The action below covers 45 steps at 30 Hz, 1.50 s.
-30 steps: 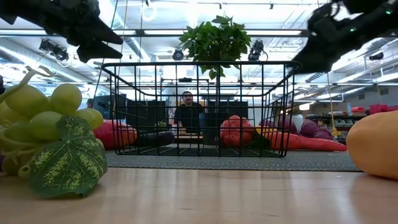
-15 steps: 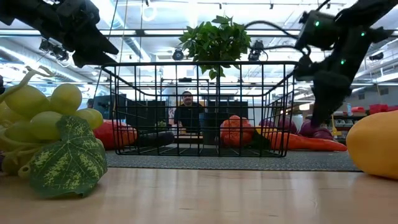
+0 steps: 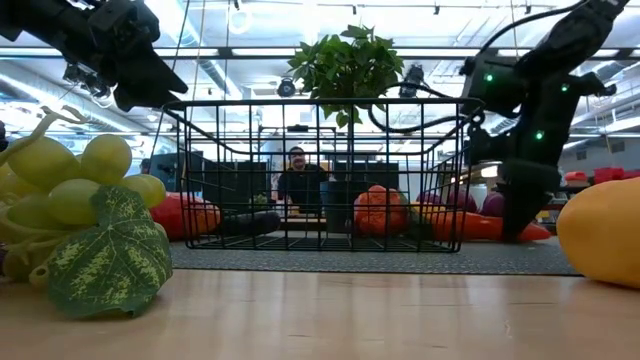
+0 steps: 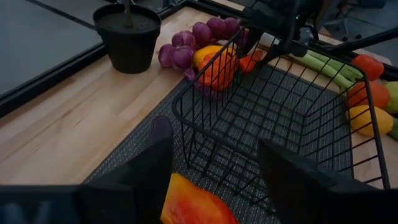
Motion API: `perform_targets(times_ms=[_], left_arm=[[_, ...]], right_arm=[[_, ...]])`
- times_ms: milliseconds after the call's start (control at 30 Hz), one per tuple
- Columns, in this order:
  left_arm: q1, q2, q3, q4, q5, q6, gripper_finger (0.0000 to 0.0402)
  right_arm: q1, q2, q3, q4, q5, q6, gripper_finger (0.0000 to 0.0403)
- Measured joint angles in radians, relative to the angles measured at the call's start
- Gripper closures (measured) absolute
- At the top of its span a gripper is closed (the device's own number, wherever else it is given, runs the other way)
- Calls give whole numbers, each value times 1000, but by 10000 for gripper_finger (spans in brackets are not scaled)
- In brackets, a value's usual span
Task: Build produce basket
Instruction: Put the carrot into the wire basket
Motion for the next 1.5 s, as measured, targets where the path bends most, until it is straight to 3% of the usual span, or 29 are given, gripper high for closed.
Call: perform_targets(times_ms=[233, 533, 667, 900, 1100, 1333, 1500], left_arm=[[0, 0, 0, -11, 0, -1, 169], [0, 0, 0, -11, 0, -1, 171], [0, 0, 0, -11, 0, 0, 171], [4, 0, 0, -11, -3, -52, 171], [8, 0, 0, -34, -4, -157, 171], [8, 0, 13, -62, -4, -157, 170], [8, 0, 62, -141, -47, -158, 170]], right_arm=[[0, 4, 0, 9, 1, 30, 174], [1, -21, -3, -35, 22, 39, 299], [1, -81, -3, -86, 25, 77, 332], [1, -223, -3, -193, 29, 176, 324], [1, -334, -3, -183, 157, 226, 324], [1, -398, 13, 66, 149, 100, 324], [38, -363, 132, 94, 140, -37, 324]])
